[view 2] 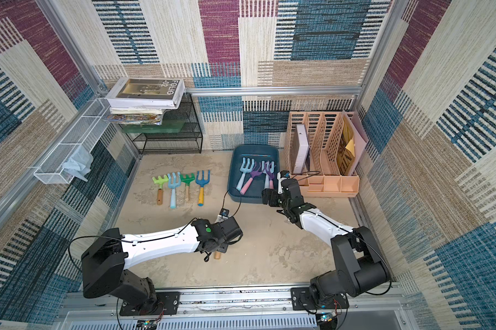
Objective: Take the hand rake out of the storage box
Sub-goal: Place the rake at the center of the board.
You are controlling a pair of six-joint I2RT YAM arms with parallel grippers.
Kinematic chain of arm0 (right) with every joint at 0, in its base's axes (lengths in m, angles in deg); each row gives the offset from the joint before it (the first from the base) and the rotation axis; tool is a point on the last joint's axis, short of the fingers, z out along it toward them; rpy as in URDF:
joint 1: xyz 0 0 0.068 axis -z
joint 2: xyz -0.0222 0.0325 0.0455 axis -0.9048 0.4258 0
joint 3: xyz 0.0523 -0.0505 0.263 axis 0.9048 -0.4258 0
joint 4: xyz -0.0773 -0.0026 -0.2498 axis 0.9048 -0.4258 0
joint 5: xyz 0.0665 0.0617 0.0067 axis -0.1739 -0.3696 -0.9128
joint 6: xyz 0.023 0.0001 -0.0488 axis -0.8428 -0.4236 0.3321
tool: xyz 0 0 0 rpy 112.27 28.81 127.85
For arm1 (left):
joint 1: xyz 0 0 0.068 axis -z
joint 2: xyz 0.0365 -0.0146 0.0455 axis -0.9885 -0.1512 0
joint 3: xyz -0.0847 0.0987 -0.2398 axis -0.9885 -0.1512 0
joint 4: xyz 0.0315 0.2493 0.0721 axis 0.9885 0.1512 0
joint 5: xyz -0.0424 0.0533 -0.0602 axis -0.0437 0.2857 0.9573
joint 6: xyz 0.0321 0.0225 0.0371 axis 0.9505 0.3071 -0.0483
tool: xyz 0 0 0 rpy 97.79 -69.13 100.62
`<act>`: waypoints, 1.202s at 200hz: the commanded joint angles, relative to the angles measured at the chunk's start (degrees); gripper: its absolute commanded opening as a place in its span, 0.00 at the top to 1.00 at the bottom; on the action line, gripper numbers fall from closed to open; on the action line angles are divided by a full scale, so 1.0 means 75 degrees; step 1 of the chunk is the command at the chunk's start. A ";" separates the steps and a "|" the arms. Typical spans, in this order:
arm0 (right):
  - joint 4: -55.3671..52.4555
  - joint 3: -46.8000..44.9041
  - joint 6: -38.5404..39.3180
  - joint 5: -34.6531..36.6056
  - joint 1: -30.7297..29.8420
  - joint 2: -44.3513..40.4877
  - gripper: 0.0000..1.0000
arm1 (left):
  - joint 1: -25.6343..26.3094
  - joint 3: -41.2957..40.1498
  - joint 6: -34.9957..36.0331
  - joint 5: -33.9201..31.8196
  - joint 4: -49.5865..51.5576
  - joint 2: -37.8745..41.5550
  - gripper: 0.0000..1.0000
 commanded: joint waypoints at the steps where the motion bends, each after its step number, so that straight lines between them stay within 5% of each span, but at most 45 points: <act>1: 0.0174 0.0017 -0.0007 -0.0081 -0.0029 0.0042 0.04 | 0.0038 0.0015 -0.0257 -0.0102 0.0181 -0.0313 0.39; 32: 0.0182 0.0017 0.0004 -0.0067 -0.0083 0.0042 0.04 | 0.0041 -0.0116 -0.0406 -0.0183 0.0062 -0.0803 0.48; 80: 0.0186 0.0029 -0.0008 -0.0101 -0.0136 0.0017 0.05 | -0.0065 -0.0762 -0.0409 0.0198 -0.0559 -0.0345 0.90; 109: 0.0176 0.0011 0.0003 -0.0033 -0.0153 -0.0051 0.04 | -0.0826 -0.2164 0.0586 0.2053 -0.2192 0.1374 1.00; 136: 0.0168 0.0017 0.0013 -0.0021 -0.0155 -0.0006 0.04 | -0.2146 -0.3558 0.1085 0.4159 -0.3356 0.2905 1.00; 171: 0.0171 0.0041 0.0011 0.0002 -0.0154 0.0088 0.05 | -0.3394 -0.4434 0.0831 0.6416 -0.4498 0.3263 0.99; 187: 0.0171 0.0064 0.0015 -0.0015 -0.0154 0.0146 0.05 | -0.3512 -0.4252 0.0862 0.6286 -0.4025 0.3048 0.94; 208: 0.0184 0.0064 0.0007 -0.0032 -0.0154 0.0180 0.04 | -0.3724 -0.4242 0.0873 0.6030 -0.3741 0.2824 0.74; 223: 0.0194 0.0069 0.0016 -0.0018 -0.0148 0.0205 0.04 | -0.3790 -0.4076 0.0973 0.5303 -0.3241 0.2720 0.58; 240: 0.0195 0.0087 0.0012 -0.0041 -0.0163 0.0262 0.04 | -0.3826 -0.3792 0.1074 0.4581 -0.2509 0.2700 0.53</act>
